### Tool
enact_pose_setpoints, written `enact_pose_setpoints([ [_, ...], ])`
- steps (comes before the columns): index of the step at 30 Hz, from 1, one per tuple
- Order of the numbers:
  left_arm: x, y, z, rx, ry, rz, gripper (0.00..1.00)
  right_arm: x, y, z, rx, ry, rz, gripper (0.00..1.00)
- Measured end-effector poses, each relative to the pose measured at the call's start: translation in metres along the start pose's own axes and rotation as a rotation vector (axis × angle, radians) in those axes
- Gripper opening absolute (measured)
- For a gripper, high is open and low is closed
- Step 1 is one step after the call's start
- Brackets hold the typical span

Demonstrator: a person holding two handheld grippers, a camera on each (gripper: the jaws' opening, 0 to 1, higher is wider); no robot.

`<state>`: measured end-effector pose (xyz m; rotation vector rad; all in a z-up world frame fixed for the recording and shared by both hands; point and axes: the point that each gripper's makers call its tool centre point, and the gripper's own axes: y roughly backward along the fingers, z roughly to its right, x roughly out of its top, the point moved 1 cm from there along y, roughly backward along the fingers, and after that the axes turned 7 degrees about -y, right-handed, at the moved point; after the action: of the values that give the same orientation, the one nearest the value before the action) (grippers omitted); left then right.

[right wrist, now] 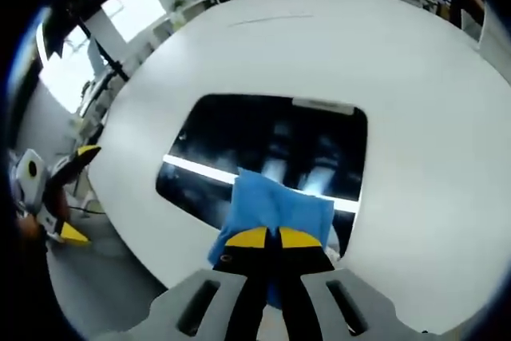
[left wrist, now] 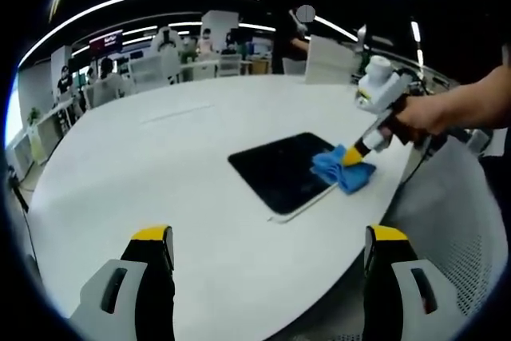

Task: Wipe the mirror surface with the cleaning cloth until all visible marks leave the cleaned area.

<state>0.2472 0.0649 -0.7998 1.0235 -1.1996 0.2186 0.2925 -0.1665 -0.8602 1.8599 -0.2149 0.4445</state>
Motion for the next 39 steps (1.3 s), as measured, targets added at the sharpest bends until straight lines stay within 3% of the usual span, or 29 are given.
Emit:
enact_pose_setpoints([
  [16, 0.001, 0.000, 0.000, 0.001, 0.001, 0.008, 1.00, 0.001, 0.011, 0.033, -0.047, -0.004, -0.011, 0.00],
  [25, -0.001, -0.001, 0.000, -0.004, -0.001, 0.001, 1.00, 0.001, 0.011, 0.036, -0.051, -0.005, -0.001, 0.00],
  [39, -0.001, 0.000, 0.000, -0.003, 0.007, -0.001, 1.00, 0.031, -0.003, 0.035, -0.073, 0.031, 0.012, 0.00],
])
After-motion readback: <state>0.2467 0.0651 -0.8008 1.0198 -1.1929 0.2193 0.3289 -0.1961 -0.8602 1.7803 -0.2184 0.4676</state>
